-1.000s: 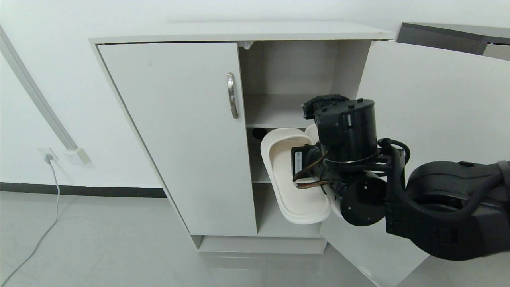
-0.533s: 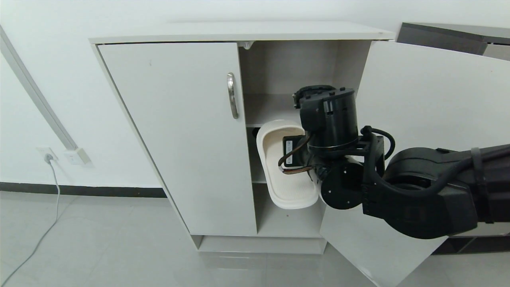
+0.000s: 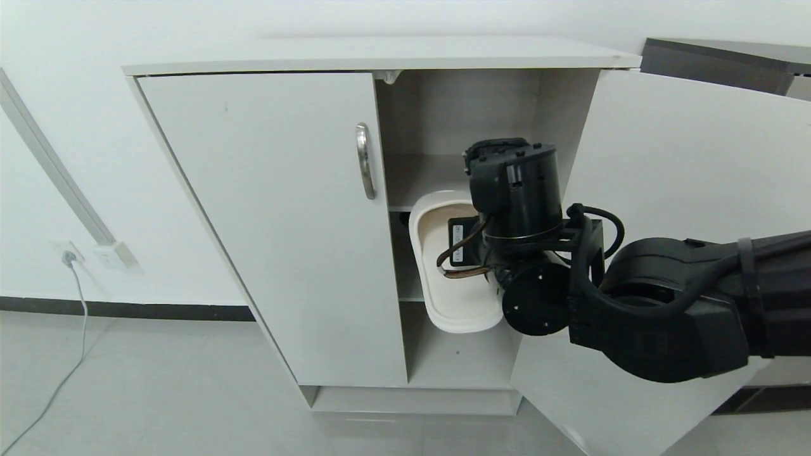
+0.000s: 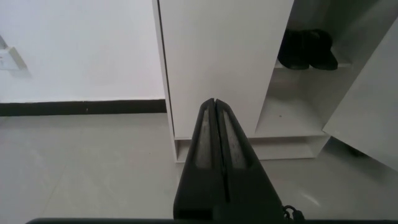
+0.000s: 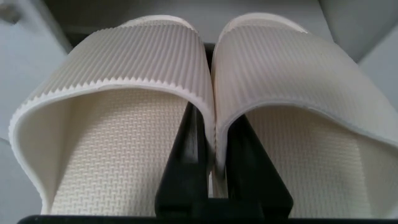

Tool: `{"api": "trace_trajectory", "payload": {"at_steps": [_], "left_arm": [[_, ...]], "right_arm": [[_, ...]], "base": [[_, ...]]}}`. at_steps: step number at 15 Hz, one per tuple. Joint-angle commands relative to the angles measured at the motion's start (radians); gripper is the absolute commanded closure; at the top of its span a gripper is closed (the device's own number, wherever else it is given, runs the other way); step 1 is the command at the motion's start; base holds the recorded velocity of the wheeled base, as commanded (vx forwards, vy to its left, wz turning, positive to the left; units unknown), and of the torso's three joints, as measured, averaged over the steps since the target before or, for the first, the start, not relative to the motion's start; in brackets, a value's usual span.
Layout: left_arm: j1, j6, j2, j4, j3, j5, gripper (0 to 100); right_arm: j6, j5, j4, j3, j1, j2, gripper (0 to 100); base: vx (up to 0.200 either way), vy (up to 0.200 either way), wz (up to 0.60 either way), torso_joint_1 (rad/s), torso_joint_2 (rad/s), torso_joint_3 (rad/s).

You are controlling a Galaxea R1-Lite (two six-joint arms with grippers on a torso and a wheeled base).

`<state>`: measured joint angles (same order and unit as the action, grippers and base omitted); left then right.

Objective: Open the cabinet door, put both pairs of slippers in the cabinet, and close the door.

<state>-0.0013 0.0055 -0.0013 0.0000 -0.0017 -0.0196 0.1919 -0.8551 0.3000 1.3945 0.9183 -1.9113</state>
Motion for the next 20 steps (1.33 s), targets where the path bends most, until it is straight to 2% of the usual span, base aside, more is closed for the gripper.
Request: {"api": "trace_trajectory", "payload": {"at_steps": [1, 7, 14, 20], "left_arm": [[0.0, -0.001, 0.001, 0.0, 0.0, 0.0, 100], [0.0, -0.001, 0.001, 0.0, 0.0, 0.0, 100], [0.0, -0.001, 0.001, 0.0, 0.0, 0.0, 100], [0.0, -0.001, 0.001, 0.0, 0.0, 0.001, 100]], "right_arm": [[0.0, -0.001, 0.001, 0.0, 0.001, -0.003, 100], [0.0, -0.002, 0.004, -0.003, 0.001, -0.005, 100], [0.011, -0.002, 0.021, 0.057, -0.009, -0.071, 100], [0.009, -0.001, -0.002, 0.196, -0.068, -0.164, 100]], "base": [[0.2, 0.0, 0.0, -0.002, 0.0, 0.002], [0.2, 0.0, 0.0, 0.001, 0.0, 0.002], [0.0, 0.0, 0.0, 0.0, 0.0, 0.0], [0.0, 0.0, 0.0, 0.0, 0.0, 0.0]]}}
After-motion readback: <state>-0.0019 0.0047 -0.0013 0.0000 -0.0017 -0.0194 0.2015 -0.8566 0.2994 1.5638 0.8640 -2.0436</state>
